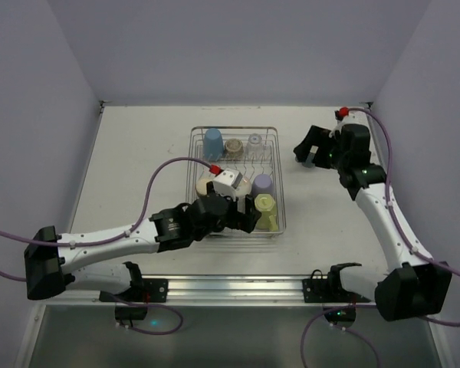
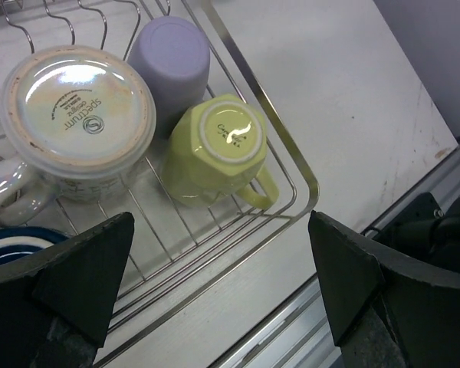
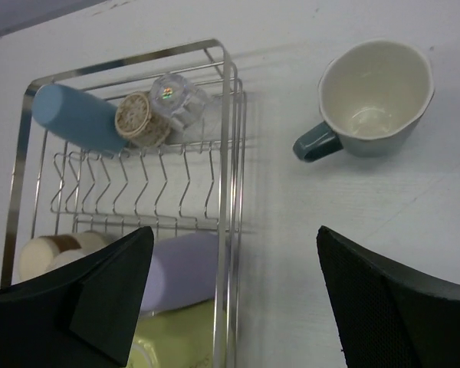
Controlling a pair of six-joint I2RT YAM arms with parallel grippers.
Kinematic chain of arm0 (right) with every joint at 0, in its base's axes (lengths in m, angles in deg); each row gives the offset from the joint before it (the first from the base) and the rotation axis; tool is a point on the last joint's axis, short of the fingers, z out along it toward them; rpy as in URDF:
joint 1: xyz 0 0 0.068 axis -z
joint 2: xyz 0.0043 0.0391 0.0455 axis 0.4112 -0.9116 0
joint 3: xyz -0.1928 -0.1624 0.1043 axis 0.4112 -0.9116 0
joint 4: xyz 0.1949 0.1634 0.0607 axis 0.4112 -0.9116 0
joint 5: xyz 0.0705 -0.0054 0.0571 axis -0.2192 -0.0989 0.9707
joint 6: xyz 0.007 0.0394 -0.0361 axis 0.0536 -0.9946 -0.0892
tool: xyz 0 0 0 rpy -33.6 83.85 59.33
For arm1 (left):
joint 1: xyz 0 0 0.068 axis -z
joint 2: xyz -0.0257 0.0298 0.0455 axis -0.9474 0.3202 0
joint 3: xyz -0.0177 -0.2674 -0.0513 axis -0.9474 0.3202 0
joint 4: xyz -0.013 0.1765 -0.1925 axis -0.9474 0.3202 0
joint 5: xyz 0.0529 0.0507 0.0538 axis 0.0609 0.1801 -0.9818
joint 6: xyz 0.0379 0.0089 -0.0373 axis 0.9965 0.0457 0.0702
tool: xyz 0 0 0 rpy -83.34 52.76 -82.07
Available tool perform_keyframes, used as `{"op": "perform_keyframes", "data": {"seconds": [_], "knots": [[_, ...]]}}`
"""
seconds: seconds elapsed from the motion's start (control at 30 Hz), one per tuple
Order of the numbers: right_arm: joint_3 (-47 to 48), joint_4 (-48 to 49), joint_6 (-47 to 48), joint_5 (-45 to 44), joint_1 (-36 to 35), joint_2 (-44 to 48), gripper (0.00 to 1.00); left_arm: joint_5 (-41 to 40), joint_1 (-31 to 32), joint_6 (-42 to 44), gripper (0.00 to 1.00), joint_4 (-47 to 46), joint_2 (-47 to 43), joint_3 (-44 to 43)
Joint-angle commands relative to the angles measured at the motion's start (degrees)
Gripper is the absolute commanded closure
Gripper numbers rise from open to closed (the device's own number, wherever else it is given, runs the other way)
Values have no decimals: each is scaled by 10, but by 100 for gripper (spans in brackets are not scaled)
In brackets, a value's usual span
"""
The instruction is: Unload the cups from the dish rack
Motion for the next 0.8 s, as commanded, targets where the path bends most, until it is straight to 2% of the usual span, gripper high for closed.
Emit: {"op": "perform_keyframes", "data": {"seconds": [0.0,0.07,0.3,0.43,0.57,0.77], "knots": [[-77,82,-43,74,-5,79,10,-119,34,-68,0,-66,47,-48],[-107,89,-53,80,-8,110,10,-173,53,-76,0,-69,84,-59],[-145,81,-69,112,-8,235,6,-226,55,-113,0,-69,173,-109],[-127,39,-62,122,-8,305,1,-258,56,-121,0,-68,221,-126],[-108,15,-58,137,-8,355,1,-293,55,-126,0,-69,258,-138],[-101,7,-56,185,-8,386,1,-321,55,-125,0,-40,312,-178]]}}
